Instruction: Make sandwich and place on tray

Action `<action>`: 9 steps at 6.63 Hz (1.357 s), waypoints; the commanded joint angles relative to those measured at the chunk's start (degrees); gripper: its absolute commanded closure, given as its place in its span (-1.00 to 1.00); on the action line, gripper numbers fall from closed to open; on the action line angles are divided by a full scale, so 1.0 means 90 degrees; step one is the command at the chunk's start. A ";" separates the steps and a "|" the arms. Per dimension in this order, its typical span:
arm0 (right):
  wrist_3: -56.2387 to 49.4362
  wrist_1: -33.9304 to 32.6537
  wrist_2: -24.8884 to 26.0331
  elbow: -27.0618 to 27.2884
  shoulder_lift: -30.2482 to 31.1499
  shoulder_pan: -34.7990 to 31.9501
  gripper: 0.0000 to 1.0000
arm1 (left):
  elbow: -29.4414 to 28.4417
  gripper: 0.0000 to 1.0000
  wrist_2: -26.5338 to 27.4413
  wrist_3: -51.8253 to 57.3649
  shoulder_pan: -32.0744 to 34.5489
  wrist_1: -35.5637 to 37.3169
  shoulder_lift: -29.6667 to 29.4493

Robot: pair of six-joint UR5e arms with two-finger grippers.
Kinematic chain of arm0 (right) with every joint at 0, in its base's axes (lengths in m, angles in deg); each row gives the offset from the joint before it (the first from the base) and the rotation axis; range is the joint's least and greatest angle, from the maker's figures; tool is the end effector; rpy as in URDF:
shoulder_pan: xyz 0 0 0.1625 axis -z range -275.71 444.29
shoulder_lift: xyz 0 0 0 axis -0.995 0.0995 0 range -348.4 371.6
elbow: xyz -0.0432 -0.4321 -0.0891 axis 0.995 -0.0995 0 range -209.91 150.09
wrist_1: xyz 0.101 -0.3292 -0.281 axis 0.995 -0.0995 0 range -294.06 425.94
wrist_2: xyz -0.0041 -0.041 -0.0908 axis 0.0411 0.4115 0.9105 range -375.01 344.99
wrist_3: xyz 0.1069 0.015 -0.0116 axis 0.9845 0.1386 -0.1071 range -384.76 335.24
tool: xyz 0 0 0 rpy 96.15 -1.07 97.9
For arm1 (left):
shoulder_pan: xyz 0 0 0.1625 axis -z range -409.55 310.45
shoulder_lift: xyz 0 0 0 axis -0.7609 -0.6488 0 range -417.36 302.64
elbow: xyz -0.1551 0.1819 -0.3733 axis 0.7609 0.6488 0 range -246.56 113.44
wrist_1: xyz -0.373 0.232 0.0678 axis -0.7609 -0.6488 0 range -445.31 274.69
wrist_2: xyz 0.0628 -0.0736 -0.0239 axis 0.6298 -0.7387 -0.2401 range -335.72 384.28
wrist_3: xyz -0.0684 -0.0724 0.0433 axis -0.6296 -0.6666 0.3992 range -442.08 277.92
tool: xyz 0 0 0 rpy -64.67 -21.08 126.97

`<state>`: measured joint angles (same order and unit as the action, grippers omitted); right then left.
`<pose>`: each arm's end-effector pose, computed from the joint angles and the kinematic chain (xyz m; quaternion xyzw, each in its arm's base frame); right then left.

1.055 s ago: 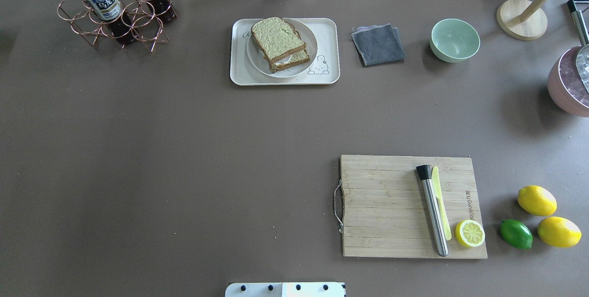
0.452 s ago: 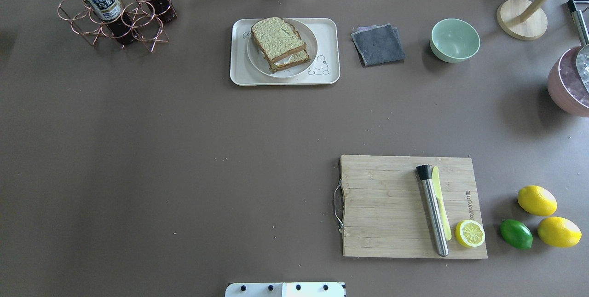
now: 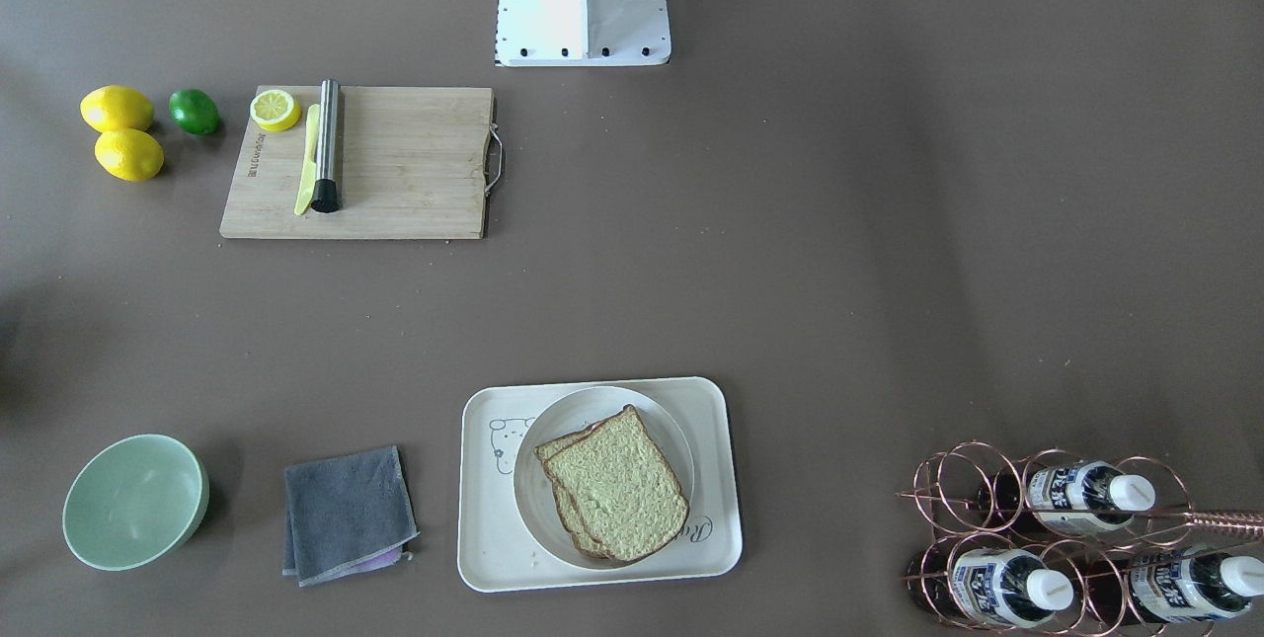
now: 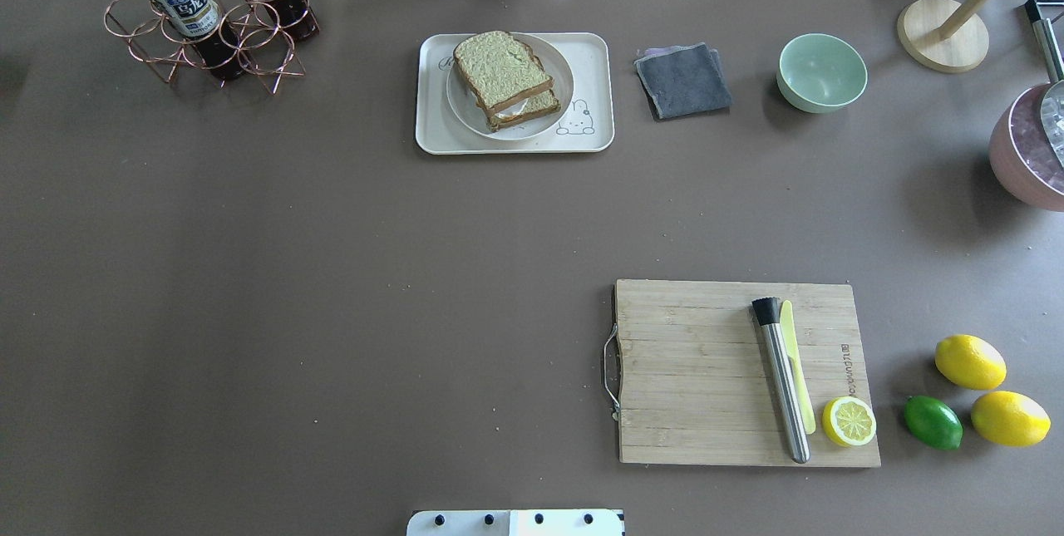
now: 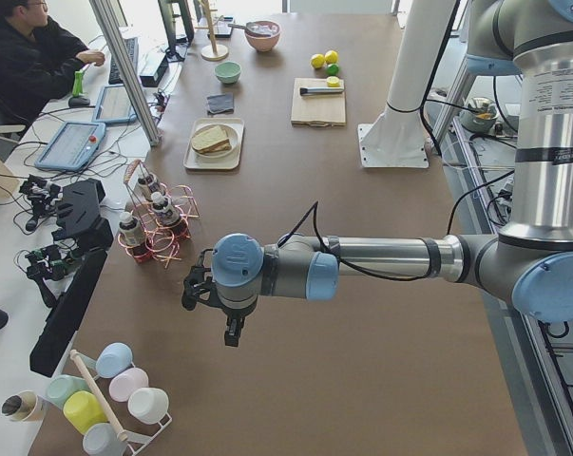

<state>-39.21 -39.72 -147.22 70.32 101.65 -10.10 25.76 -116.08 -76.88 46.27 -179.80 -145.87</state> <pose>0.0990 -0.5024 0.6204 0.0149 -0.3621 -0.0645 0.9298 -0.1019 -0.5104 0.6593 0.0827 0.4190 0.0149 0.9041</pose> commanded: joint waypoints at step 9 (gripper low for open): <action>0.0239 -0.0027 -0.0173 -0.0043 -0.0239 0.0029 -1.00 | -0.0073 -0.95 0.0049 -0.0050 -0.0070 -0.0009 -0.0078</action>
<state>-36.93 -39.77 -148.86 69.96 99.98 -10.00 24.86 -115.61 -77.33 45.64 -179.81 -146.82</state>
